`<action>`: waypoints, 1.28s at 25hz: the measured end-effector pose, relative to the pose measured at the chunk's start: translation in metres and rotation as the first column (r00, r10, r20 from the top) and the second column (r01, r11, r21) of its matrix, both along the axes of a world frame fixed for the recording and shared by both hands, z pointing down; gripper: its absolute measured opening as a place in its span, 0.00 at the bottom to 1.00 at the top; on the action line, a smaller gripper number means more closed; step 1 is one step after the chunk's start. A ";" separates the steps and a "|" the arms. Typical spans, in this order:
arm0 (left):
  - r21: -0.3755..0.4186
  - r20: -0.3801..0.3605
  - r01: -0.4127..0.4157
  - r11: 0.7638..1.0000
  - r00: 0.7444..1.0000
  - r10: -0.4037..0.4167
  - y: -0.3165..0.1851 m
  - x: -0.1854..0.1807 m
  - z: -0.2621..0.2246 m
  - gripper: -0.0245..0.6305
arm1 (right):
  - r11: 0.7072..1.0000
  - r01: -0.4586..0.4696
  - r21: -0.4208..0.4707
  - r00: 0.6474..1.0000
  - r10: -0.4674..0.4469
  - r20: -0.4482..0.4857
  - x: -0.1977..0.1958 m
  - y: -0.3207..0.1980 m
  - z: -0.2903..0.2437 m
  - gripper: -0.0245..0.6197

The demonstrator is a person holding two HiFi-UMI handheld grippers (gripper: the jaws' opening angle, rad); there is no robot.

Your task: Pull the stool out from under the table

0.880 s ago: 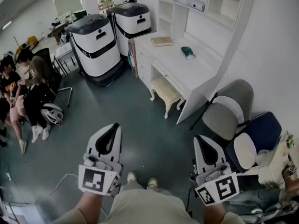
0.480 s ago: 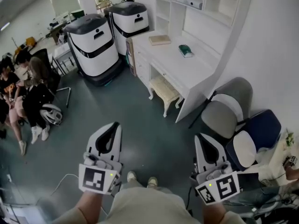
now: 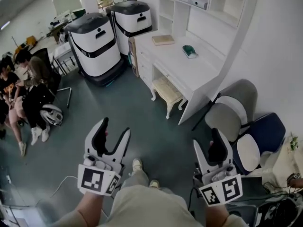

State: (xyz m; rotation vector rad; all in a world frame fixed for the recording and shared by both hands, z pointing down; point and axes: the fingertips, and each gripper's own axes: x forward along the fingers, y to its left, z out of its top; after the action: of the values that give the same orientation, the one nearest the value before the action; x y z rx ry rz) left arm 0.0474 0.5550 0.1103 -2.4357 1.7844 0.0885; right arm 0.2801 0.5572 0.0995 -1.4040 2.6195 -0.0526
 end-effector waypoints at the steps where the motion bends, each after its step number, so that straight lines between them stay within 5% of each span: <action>1: -0.001 0.008 -0.001 1.000 1.000 0.001 -0.002 -0.002 0.002 0.44 | 1.000 0.001 0.000 1.000 -0.001 -0.006 -0.002 -0.003 0.002 0.48; 15: 0.001 0.028 -0.030 1.000 0.999 0.030 -0.096 -0.030 0.049 0.44 | 1.000 0.007 -0.004 0.999 -0.007 -0.051 -0.038 -0.085 0.052 0.46; 32: -0.113 0.032 -0.164 0.980 0.985 0.169 -0.371 -0.114 0.080 0.44 | 0.975 -0.139 -0.174 0.989 0.127 -0.082 -0.117 -0.324 0.092 0.46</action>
State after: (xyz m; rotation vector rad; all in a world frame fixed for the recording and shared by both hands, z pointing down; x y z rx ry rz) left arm -0.0664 0.1844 0.1901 -2.6398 1.6059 -0.0467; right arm 0.1629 0.2329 0.1910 -1.6660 2.6251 -0.2314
